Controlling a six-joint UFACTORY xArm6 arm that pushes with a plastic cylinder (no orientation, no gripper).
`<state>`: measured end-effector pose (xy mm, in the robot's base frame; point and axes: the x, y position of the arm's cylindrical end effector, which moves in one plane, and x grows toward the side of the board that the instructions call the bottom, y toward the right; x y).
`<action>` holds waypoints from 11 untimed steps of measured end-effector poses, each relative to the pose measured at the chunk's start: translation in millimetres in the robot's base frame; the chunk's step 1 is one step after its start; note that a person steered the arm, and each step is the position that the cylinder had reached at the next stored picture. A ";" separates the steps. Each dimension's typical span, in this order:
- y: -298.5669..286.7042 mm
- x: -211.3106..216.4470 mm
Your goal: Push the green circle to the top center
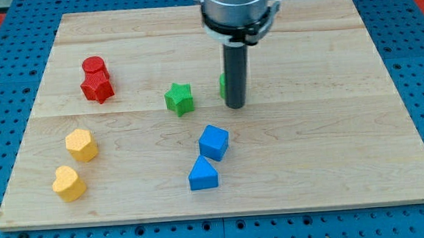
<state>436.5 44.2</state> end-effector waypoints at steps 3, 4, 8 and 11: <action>-33.8 -83.3; -50.8 -106.9; -76.2 -139.3; -57.2 -139.0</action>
<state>297.6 -12.9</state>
